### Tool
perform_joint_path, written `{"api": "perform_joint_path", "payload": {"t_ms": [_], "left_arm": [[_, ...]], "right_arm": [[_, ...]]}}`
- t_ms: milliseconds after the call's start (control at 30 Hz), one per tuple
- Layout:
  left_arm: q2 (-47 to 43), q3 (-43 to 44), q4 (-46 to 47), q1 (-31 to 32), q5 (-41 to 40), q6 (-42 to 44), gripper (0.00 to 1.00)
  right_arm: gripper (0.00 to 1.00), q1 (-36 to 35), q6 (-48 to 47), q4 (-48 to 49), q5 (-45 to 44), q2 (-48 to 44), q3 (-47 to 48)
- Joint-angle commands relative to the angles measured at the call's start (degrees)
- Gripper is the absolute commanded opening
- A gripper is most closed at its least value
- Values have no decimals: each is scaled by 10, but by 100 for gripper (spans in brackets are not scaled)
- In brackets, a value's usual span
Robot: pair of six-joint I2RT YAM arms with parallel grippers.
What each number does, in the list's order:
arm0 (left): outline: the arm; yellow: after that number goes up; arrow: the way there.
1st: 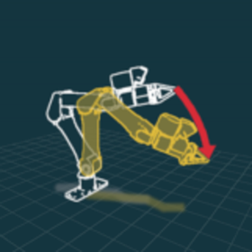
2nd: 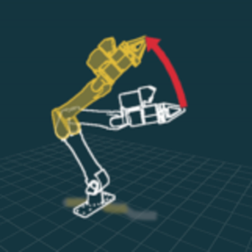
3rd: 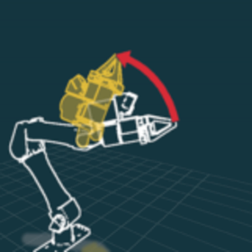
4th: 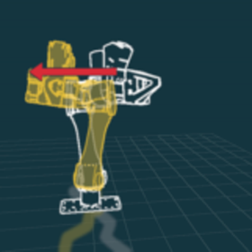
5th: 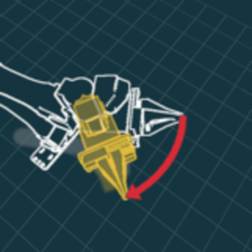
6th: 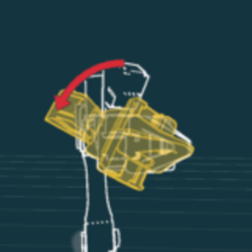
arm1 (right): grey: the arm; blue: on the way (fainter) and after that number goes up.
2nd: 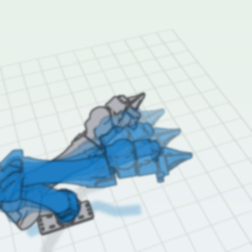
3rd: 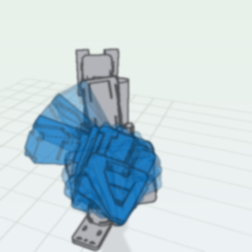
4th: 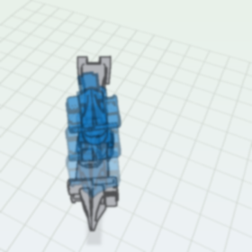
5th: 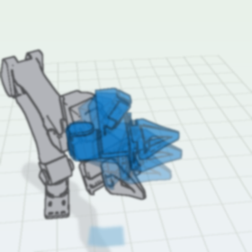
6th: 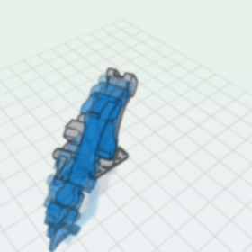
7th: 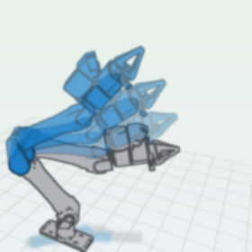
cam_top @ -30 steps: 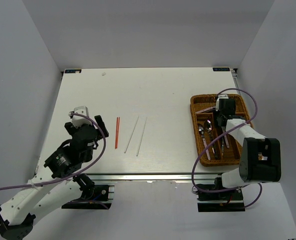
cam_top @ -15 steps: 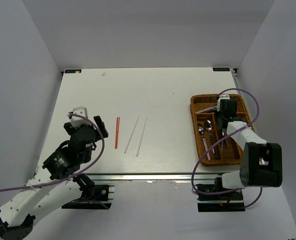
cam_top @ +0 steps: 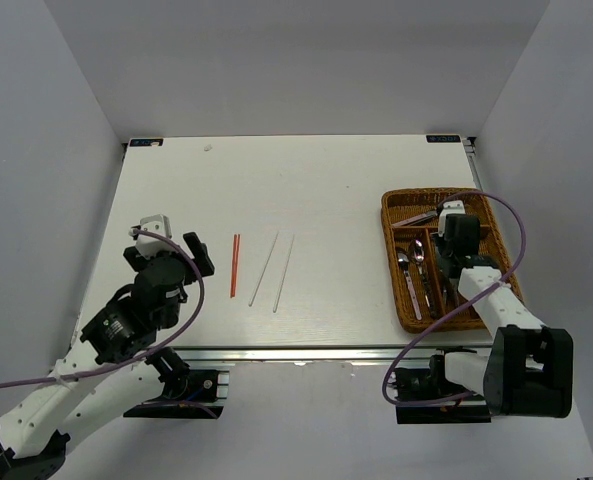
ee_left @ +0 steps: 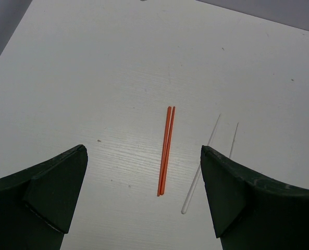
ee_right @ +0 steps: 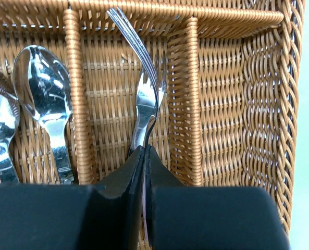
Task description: Sort the eating utensils into containers
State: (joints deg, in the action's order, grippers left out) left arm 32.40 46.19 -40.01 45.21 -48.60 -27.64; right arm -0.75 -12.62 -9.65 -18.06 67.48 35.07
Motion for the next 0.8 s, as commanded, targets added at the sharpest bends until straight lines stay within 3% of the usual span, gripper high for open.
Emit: {"api": "perform_joint_path", "payload": {"t_ms": [0, 533, 667, 767], "left_arm": [[-8, -4, 5, -2, 0, 3, 98], [-31, -5, 5, -2, -4, 1, 98], [-37, -5, 5, -2, -6, 0, 98], [-36, -5, 5, -2, -4, 0, 98]], "right_arm": [[6, 1, -14, 8, -4, -14, -11], [1, 1, -16, -31, 0, -14, -37], [41, 1, 1, -44, -29, -6, -9], [54, 1, 0, -69, -34, -15, 32]]}}
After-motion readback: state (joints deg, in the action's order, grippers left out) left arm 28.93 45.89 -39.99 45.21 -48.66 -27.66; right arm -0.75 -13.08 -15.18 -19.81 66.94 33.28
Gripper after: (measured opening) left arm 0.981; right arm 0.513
